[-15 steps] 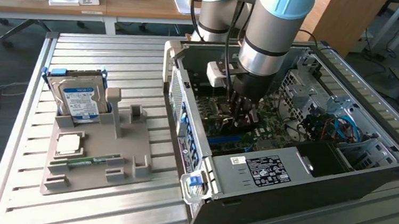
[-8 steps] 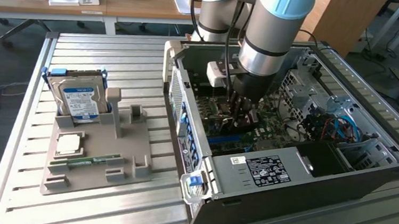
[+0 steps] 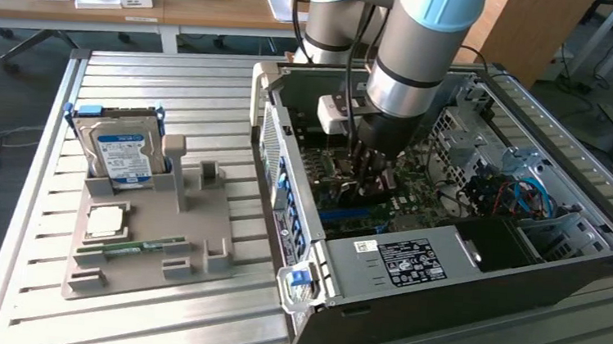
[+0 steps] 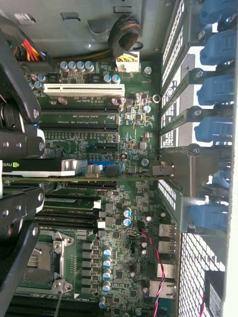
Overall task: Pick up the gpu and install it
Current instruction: 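Insert the gpu into the slot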
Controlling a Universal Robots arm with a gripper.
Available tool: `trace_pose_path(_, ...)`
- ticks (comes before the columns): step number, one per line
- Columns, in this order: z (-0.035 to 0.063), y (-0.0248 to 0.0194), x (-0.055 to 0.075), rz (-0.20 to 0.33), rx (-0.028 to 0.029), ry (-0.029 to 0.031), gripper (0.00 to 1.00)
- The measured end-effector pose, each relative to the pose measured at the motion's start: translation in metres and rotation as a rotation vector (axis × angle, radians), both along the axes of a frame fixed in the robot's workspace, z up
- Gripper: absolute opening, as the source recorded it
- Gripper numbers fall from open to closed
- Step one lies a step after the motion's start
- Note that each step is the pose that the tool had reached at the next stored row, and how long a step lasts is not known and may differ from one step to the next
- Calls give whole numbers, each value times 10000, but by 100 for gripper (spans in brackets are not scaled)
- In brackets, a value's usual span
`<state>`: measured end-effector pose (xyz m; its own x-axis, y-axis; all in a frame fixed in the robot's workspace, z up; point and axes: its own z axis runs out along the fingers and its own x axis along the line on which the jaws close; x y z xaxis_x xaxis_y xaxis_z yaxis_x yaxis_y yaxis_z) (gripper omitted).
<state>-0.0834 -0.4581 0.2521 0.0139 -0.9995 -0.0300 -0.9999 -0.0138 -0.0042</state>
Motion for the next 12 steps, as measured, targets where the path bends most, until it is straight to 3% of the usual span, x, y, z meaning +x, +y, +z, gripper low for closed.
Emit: trace_pose_path(12,-44,0,1,0,2,17,27)
